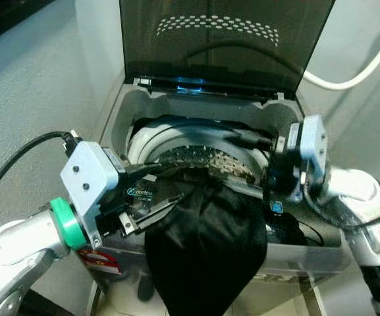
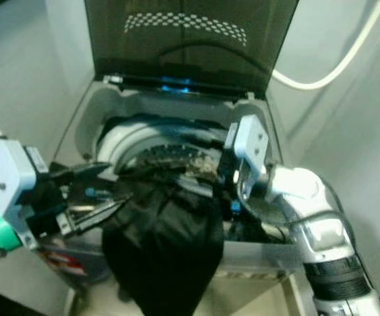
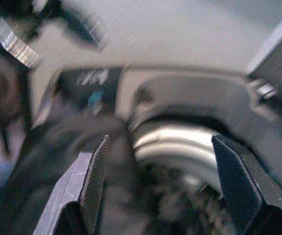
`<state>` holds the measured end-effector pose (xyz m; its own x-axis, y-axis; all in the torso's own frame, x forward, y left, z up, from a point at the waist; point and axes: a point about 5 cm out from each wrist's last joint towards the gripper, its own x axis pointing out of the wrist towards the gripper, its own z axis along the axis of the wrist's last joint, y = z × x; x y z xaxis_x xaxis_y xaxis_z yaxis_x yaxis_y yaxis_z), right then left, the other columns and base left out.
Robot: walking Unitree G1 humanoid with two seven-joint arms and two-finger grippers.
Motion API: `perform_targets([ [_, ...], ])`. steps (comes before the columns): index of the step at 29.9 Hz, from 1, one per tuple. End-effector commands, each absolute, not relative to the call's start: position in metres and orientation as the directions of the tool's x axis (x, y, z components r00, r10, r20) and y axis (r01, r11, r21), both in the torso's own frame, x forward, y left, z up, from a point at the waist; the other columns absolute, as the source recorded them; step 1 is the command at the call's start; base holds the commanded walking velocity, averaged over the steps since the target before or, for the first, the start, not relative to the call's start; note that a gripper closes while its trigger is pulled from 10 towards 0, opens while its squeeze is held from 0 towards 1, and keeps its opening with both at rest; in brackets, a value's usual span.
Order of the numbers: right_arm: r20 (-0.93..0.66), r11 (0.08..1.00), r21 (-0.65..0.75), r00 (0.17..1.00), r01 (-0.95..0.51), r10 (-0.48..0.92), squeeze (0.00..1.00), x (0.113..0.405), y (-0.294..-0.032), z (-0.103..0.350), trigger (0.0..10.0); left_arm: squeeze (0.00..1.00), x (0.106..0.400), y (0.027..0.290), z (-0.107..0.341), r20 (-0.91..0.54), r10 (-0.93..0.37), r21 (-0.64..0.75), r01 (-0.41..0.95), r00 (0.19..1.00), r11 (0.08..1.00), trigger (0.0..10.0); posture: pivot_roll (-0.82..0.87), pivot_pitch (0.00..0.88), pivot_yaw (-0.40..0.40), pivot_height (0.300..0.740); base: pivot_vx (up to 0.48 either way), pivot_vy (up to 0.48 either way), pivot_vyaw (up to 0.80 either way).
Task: Clothes washing
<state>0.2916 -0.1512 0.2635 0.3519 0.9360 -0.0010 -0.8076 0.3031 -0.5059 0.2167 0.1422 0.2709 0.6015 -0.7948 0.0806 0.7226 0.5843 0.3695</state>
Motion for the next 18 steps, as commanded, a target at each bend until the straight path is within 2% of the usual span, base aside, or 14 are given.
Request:
perform_targets([
  [1, -0.081, 0.242, -0.518, 0.329, -0.821, 0.941, 0.0, 0.286, -0.149, 0.255, 10.0, 0.0, 0.217, 0.14, 0.268, 0.072, -0.805, 0.371, 0.734, 0.588, 0.569, 10.0, 0.11, 0.084, -0.01, 0.74, 0.0, 0.0, 0.0],
  [3, -0.114, 0.216, -0.512, 0.314, -0.832, 0.943, 0.0, 0.283, -0.149, 0.251, 10.0, 0.0, 0.217, 0.139, 0.268, 0.069, -0.807, 0.375, 0.734, 0.587, 0.566, 10.0, 0.11, 0.088, -0.013, 0.74, 0.0, 0.0, 0.0],
  [5, -0.175, 0.139, -0.5, 0.256, -0.855, 0.951, 0.0, 0.275, -0.141, 0.243, 10.0, 0.0, 0.219, 0.138, 0.268, 0.066, -0.815, 0.385, 0.739, 0.576, 0.553, 10.0, 0.1, 0.088, -0.018, 0.74, 0.0, 0.0, 0.0],
  [7, -0.18, 0.122, -0.5, 0.24, -0.857, 0.954, 0.0, 0.274, -0.135, 0.24, 10.0, 0.0, 0.22, 0.137, 0.268, 0.066, -0.817, 0.388, 0.74, 0.573, 0.55, 10.0, 0.1, 0.081, -0.013, 0.74, 0.0, 0.0, 0.0],
  [9, -0.181, 0.117, -0.498, 0.235, -0.859, 0.955, 0.0, 0.272, -0.131, 0.239, 10.0, 0.0, 0.221, 0.137, 0.269, 0.067, -0.818, 0.389, 0.74, 0.572, 0.549, 10.0, 0.1, 0.081, -0.013, 0.74, 0.0, 0.0, 0.0],
  [14, -0.164, 0.158, -0.525, 0.282, -0.836, 0.945, 0.0, 0.28, -0.107, 0.221, 10.0, 0.0, 0.223, 0.138, 0.267, 0.061, -0.812, 0.398, 0.732, 0.581, 0.553, 10.0, 0.11, 0.084, -0.014, 0.74, 0.0, 0.0, 0.0],
  [18, -0.185, 0.151, -0.52, 0.283, -0.841, 0.941, 0.0, 0.278, -0.103, 0.21, 10.0, 0.0, 0.223, 0.141, 0.266, 0.059, -0.803, 0.399, 0.723, 0.593, 0.564, 10.0, 0.12, 0.084, -0.015, 0.74, 0.0, 0.0, 0.0],
])
